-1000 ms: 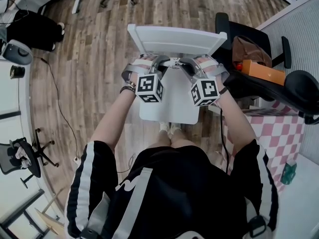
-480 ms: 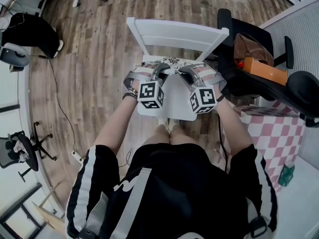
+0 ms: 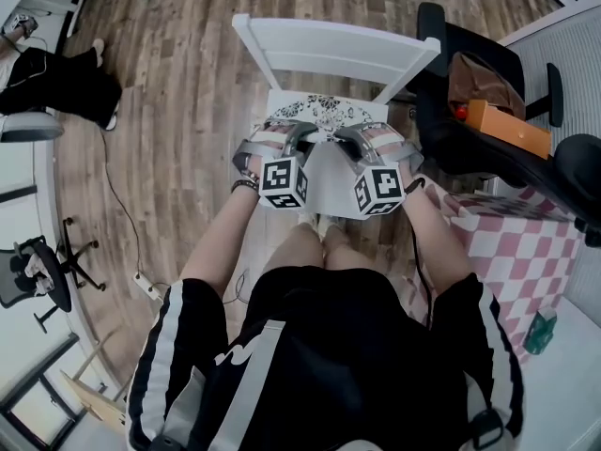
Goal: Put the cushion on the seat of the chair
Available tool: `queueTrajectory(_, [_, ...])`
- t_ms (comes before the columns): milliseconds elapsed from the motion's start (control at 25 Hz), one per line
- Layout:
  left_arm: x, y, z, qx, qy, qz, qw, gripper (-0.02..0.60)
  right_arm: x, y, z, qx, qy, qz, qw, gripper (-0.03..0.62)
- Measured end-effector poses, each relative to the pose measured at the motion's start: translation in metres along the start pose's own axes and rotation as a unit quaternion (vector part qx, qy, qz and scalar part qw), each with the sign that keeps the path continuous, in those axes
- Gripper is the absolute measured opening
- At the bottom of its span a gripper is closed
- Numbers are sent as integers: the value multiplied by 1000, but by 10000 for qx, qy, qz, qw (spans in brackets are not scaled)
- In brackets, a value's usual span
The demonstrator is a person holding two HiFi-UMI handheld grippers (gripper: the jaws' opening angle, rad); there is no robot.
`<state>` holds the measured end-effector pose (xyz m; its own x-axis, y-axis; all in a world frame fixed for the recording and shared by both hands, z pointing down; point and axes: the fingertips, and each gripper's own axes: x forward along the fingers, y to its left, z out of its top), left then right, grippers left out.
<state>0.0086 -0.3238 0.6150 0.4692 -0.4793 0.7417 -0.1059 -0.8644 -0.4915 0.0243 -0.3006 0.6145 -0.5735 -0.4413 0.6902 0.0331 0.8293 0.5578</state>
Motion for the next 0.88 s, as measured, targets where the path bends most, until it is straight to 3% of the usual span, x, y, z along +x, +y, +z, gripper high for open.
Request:
queueTrajectory(600, [1,-51,-14,-132,6,-174,9998,32,8,51,4,143,269,89,9995,14])
queueTrajectory(720, [-2,-63,-17,-208,59,-181,9996,71,8,65,7,153,359,103,9992,14])
queueTrajectory(880, [-4,-82,-23,-244,73,-272,9993,75,9,83,11,193,452,126,9987,14])
